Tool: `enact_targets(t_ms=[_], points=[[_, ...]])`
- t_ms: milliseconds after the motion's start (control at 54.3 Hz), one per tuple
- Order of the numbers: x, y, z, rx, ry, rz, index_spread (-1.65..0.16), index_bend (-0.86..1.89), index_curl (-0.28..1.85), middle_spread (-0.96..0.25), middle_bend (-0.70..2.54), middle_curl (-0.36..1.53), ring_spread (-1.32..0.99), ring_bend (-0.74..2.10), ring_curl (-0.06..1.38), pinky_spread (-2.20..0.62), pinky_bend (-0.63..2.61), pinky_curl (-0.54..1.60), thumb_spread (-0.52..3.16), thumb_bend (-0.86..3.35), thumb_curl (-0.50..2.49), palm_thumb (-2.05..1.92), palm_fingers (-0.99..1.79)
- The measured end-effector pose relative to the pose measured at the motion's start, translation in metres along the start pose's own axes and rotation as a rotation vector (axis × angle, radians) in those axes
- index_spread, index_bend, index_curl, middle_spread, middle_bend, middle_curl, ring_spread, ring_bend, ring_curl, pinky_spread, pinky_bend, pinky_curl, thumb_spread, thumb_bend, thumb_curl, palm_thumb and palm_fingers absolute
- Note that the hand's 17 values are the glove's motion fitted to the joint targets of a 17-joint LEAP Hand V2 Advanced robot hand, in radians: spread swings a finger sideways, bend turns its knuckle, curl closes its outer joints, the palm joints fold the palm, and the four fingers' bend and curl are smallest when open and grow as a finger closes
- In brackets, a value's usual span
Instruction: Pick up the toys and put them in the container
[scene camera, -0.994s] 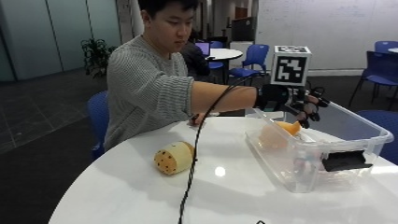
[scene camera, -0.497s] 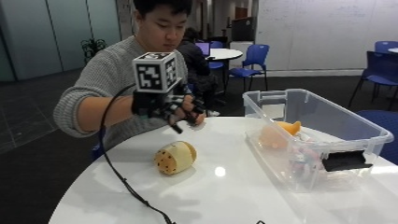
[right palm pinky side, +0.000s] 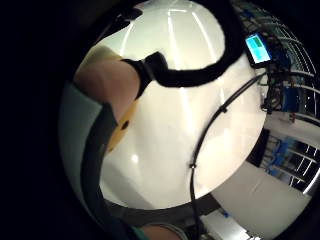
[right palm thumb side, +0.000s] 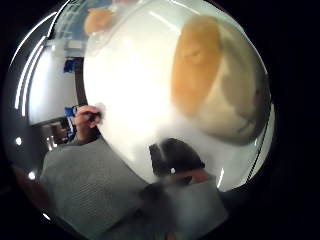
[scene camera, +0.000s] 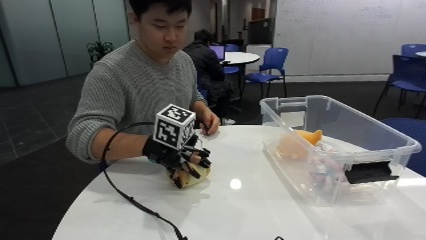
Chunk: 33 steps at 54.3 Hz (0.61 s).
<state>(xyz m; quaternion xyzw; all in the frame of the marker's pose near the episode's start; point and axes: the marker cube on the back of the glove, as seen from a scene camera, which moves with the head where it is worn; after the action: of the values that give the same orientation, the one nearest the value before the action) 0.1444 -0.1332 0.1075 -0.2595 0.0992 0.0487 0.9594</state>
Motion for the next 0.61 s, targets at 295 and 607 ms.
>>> enact_targets(t_ms=[295, 607], points=[[-0.005, -0.017, 0.018, 0.111, 0.073, 0.033, -0.36, 0.06, 0.15, -0.15, 0.31, 0.33, -0.18, 0.82, 0.36, -0.09, 1.33, 0.34, 1.29, 0.06, 0.4, 0.28, 0.11], [-0.008, -0.014, -0.008, 0.185, 0.048, -0.011, -0.36, 0.13, 0.14, -0.22, 0.49, 0.44, -0.36, 1.11, 0.46, -0.29, 1.3, 0.33, 1.41, 0.1, 0.47, 0.37, 0.45]])
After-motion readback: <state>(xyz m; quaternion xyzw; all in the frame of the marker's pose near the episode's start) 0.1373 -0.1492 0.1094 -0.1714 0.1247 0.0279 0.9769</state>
